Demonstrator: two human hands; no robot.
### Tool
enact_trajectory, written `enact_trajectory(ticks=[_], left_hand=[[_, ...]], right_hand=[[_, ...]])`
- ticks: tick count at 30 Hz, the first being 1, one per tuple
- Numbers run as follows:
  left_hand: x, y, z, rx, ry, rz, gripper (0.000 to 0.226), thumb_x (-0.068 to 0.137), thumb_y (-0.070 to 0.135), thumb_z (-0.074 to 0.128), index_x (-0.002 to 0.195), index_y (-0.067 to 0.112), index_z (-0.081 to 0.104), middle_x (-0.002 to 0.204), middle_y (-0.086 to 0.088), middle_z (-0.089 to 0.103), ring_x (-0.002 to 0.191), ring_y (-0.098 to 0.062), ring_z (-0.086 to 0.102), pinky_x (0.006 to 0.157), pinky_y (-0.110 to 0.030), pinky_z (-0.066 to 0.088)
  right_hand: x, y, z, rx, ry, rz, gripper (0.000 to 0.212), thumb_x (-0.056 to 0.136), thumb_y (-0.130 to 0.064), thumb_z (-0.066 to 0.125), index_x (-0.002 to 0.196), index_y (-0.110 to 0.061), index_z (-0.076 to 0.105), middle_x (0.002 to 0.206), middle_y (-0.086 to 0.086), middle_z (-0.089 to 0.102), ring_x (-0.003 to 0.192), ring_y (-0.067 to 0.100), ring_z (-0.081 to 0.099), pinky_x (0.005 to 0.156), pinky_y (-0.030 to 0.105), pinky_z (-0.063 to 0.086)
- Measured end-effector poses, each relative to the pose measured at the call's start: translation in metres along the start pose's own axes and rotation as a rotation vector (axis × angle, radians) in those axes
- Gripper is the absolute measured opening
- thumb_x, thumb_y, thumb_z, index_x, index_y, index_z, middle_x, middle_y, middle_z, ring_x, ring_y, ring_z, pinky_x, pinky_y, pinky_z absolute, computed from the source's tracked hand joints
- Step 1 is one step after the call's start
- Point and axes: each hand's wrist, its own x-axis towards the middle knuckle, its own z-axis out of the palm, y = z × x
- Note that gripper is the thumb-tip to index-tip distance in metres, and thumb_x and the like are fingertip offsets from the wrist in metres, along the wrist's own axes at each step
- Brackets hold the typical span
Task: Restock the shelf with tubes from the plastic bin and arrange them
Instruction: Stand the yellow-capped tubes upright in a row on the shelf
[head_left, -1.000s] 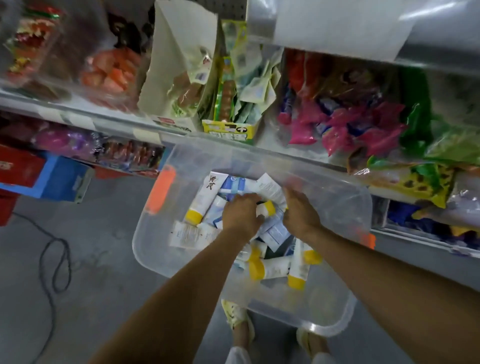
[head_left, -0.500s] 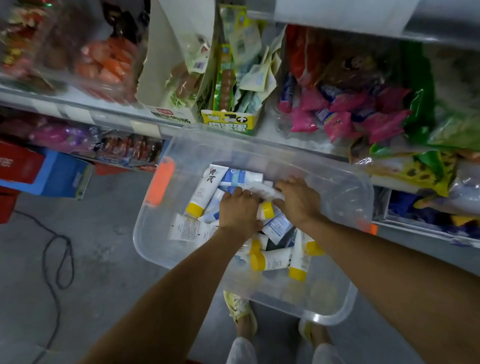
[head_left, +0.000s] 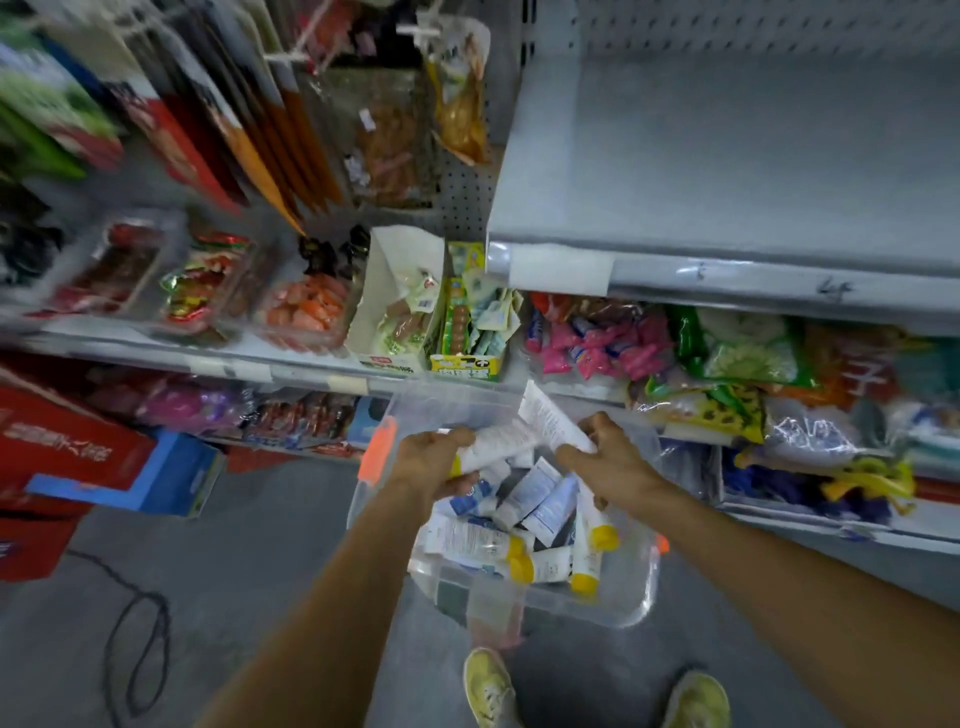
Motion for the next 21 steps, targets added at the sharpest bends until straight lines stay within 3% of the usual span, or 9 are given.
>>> enact_trajectory(ticks=[2,5,7,9,12,14,17,19,21], left_hand=[[-0.025,0.008,-0.001,-0.096,-0.088,-0.04,0.011,0.093,0.014,0.056,0.091,0.003,0.057,0.078,-0.021,0.064,0.056,-0.027,0.064,0.038,-0.023,0.048],[-0.062,0.016,0.006,-0.205,-0.209,-0.09,0.023,0.095,0.014,0.037,0.091,-0.002,0.053,0.073,-0.021,0.059,0.043,-0.023,0.053,0.038,-0.018,0.038],[-0.085,0.02,0.015,-0.234,-0.234,-0.089,0.028,0.094,0.016,0.031,0.088,-0.001,0.053,0.065,-0.016,0.058,0.04,-0.02,0.046,0.041,-0.016,0.03],[-0.109,0.025,0.031,-0.255,-0.235,-0.04,0.03,0.098,0.026,0.035,0.093,0.003,0.053,0.062,-0.012,0.055,0.036,-0.016,0.044,0.038,-0.015,0.027],[-0.145,0.036,0.06,-0.288,-0.248,0.108,0.031,0.091,0.039,0.062,0.104,0.011,0.056,0.066,-0.007,0.051,0.038,-0.013,0.045,0.033,-0.015,0.03],[-0.17,0.044,0.081,-0.258,-0.234,0.221,0.037,0.084,0.032,0.073,0.109,0.011,0.056,0.067,-0.004,0.052,0.042,-0.012,0.044,0.035,-0.018,0.031],[-0.206,0.06,0.109,-0.25,-0.19,0.359,0.028,0.085,0.017,0.07,0.106,0.009,0.053,0.069,-0.005,0.055,0.046,-0.014,0.045,0.038,-0.021,0.032],[-0.23,0.072,0.129,-0.25,-0.172,0.452,0.024,0.087,0.019,0.063,0.105,0.009,0.052,0.074,-0.008,0.059,0.049,-0.016,0.048,0.041,-0.023,0.034],[-0.252,0.083,0.15,-0.222,-0.152,0.517,0.022,0.089,0.025,0.054,0.104,0.008,0.054,0.074,-0.008,0.063,0.048,-0.016,0.051,0.042,-0.023,0.036]], right_hand=[[-0.017,-0.02,-0.017,-0.036,-0.002,-0.017,0.025,0.088,-0.024,0.063,0.103,-0.006,0.053,0.075,0.003,0.053,0.057,0.017,0.051,0.035,0.019,0.035],[-0.042,-0.046,-0.044,-0.045,-0.003,-0.057,0.027,0.086,-0.023,0.063,0.099,0.001,0.062,0.068,0.006,0.058,0.05,0.018,0.054,0.038,0.022,0.039],[-0.06,-0.059,-0.064,-0.043,-0.026,-0.095,0.039,0.082,-0.021,0.064,0.114,-0.001,0.057,0.078,0.009,0.068,0.054,0.022,0.064,0.04,0.027,0.046],[-0.079,-0.069,-0.085,-0.029,-0.055,-0.144,0.048,0.082,-0.02,0.064,0.125,-0.009,0.046,0.082,0.012,0.07,0.048,0.018,0.063,0.038,0.024,0.044],[-0.109,-0.082,-0.119,-0.044,-0.018,-0.225,0.043,0.083,-0.035,0.069,0.113,-0.011,0.049,0.076,0.011,0.065,0.041,0.012,0.054,0.035,0.019,0.038],[-0.126,-0.087,-0.146,-0.053,0.02,-0.271,0.046,0.086,-0.054,0.06,0.105,-0.012,0.057,0.076,0.007,0.063,0.05,0.014,0.055,0.039,0.02,0.038],[-0.144,-0.091,-0.191,-0.042,0.065,-0.31,0.061,0.085,-0.07,0.04,0.093,-0.017,0.068,0.079,0.003,0.063,0.068,0.021,0.059,0.057,0.029,0.044],[-0.155,-0.093,-0.221,0.041,0.064,-0.345,0.057,0.083,-0.069,0.042,0.077,-0.016,0.063,0.07,0.004,0.061,0.062,0.021,0.056,0.059,0.033,0.043],[-0.169,-0.095,-0.248,0.072,0.072,-0.426,0.047,0.091,-0.058,0.045,0.071,-0.017,0.054,0.066,0.003,0.054,0.058,0.018,0.049,0.059,0.029,0.036]])
